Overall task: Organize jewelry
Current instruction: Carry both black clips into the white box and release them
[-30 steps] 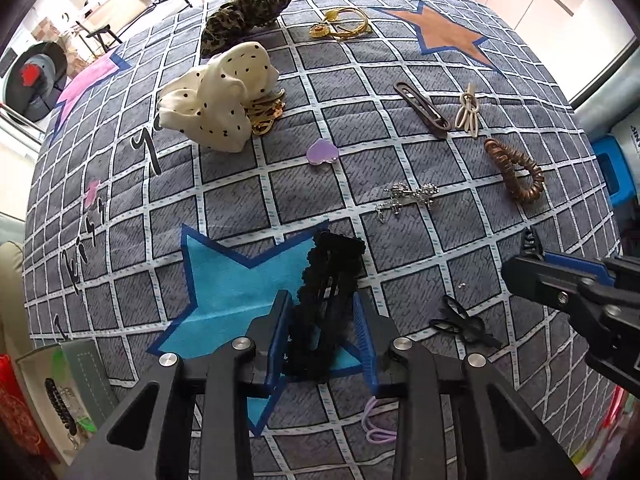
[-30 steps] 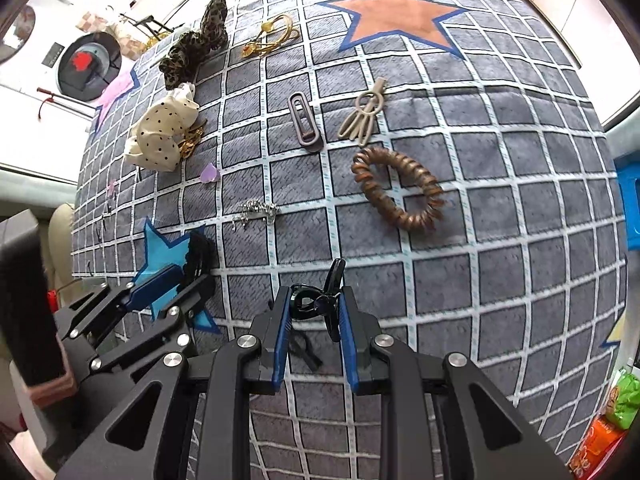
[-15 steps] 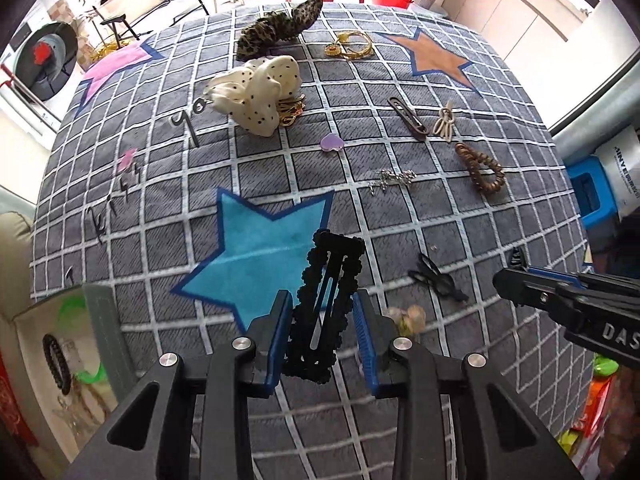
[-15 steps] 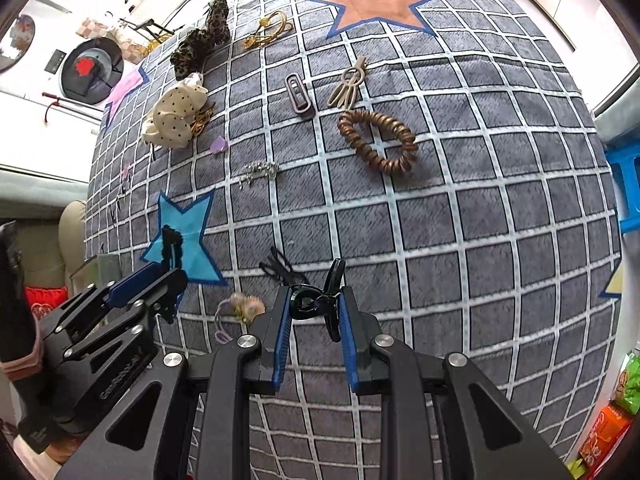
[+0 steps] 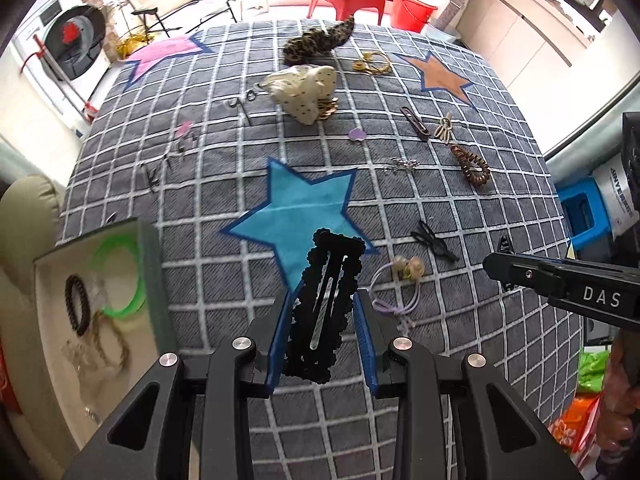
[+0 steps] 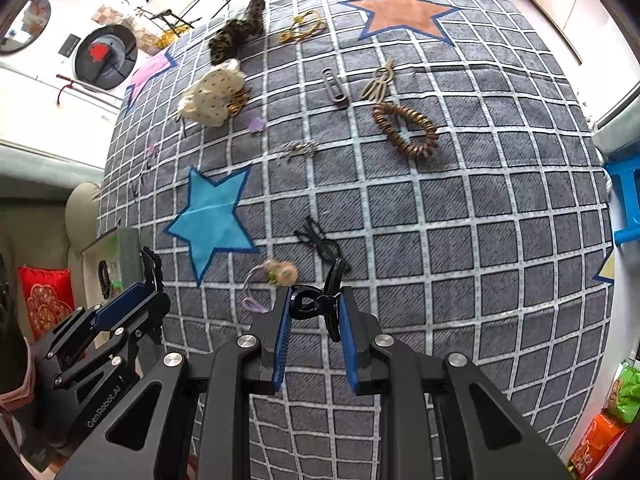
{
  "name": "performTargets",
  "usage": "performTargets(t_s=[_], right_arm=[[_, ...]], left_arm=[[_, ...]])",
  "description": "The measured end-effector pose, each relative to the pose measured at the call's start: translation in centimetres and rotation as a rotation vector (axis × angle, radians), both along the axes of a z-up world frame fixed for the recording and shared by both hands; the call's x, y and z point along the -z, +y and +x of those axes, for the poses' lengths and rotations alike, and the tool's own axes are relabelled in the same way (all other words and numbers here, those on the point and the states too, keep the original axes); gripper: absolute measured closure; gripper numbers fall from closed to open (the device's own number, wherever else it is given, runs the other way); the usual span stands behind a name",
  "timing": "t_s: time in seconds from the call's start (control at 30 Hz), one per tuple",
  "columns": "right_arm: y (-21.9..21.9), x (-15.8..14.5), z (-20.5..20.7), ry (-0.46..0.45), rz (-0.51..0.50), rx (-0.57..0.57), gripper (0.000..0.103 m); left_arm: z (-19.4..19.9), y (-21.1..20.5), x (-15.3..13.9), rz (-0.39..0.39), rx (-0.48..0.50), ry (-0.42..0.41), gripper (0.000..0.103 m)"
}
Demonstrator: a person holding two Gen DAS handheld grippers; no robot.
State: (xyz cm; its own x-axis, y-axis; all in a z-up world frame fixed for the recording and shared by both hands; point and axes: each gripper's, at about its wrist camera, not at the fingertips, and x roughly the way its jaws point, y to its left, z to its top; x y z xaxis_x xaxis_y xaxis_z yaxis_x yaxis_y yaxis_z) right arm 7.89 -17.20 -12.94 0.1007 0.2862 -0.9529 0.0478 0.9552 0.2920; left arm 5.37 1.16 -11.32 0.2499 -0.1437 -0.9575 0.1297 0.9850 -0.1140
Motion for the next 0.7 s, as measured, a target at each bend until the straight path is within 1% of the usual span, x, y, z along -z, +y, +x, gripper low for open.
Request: performTargets(t_s=[0.37, 0.7], right_arm=[[3.9, -0.3, -1.9, 0.023, -0.021, -0.091, 0.078], [8.6, -0.5, -2.7, 0.033, -0.030, -0.196, 0.078]], left_arm=[[-4.2, 4.9, -0.5, 0.022, -0.071, 0.006, 0.069], [-7.9, 10.2, 0.4, 0.016, -0.196, 0.038, 0.069]])
